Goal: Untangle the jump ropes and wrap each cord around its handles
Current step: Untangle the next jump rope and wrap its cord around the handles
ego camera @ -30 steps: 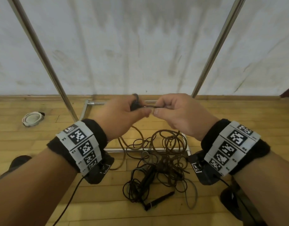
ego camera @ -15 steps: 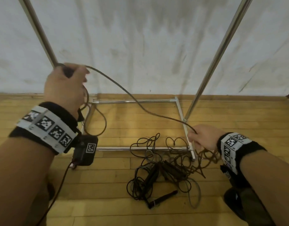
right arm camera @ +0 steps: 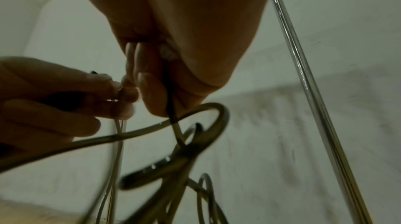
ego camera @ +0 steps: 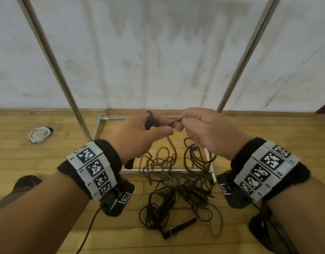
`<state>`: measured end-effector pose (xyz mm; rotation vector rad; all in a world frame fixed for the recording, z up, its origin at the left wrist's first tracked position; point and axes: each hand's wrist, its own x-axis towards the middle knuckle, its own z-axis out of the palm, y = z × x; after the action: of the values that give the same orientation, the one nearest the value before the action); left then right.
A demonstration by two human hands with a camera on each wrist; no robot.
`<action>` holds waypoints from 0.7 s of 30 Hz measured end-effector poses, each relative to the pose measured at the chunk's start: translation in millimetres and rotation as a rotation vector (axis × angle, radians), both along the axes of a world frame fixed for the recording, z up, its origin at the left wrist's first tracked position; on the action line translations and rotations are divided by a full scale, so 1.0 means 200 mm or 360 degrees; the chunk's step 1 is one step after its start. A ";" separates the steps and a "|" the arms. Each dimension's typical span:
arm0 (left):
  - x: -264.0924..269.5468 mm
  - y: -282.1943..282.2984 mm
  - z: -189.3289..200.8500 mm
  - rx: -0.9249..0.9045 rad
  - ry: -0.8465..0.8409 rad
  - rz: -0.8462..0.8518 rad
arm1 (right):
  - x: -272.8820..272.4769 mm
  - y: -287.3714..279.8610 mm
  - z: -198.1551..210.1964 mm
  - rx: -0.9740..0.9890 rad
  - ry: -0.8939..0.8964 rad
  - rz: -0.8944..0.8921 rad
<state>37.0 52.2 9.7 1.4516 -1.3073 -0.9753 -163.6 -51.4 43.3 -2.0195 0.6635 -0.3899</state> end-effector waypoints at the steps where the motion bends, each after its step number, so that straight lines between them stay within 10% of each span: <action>1: 0.00 -0.01 0.00 -0.0011 0.0043 0.0018 | -0.01 0.00 0.01 -0.0026 -0.0007 0.0001; 16: 0.33 -0.04 0.09 -0.0496 0.0515 0.1221 | -0.27 -0.25 -0.37 -0.0336 0.1107 -0.0059; 21: 0.43 -0.01 -0.02 -0.0146 0.0093 0.1193 | -0.26 -0.25 -0.35 -0.0306 0.1092 -0.0187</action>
<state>123.5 49.4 6.5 1.6376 -0.6503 -0.4441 -215.6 -101.4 -26.2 -2.3082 1.2004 0.2037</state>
